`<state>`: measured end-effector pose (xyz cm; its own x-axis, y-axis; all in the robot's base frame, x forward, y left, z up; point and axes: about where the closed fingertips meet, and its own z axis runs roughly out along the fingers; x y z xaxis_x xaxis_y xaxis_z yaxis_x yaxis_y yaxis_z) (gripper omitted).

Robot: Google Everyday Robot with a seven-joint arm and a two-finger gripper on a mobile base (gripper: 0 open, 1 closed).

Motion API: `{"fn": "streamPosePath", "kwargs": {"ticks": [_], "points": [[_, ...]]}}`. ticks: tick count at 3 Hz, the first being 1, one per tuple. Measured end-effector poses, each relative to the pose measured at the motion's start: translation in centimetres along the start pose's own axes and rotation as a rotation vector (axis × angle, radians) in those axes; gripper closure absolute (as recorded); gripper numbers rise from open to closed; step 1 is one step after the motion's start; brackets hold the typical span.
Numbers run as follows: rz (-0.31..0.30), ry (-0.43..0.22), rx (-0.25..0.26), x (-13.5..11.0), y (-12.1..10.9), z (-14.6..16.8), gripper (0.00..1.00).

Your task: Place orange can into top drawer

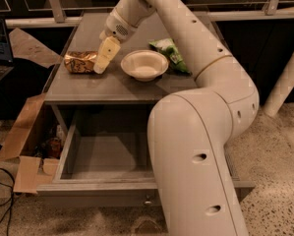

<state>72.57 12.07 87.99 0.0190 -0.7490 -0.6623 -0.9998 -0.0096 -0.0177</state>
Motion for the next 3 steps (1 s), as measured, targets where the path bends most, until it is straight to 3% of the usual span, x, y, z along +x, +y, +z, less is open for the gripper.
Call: {"fn": "streamPosePath", "kwargs": {"ticks": [2, 3], "points": [[-0.021, 0.082, -0.011, 0.5, 0.5, 2.2, 0.00], [-0.021, 0.085, -0.012, 0.6, 0.5, 2.4, 0.00]]}}
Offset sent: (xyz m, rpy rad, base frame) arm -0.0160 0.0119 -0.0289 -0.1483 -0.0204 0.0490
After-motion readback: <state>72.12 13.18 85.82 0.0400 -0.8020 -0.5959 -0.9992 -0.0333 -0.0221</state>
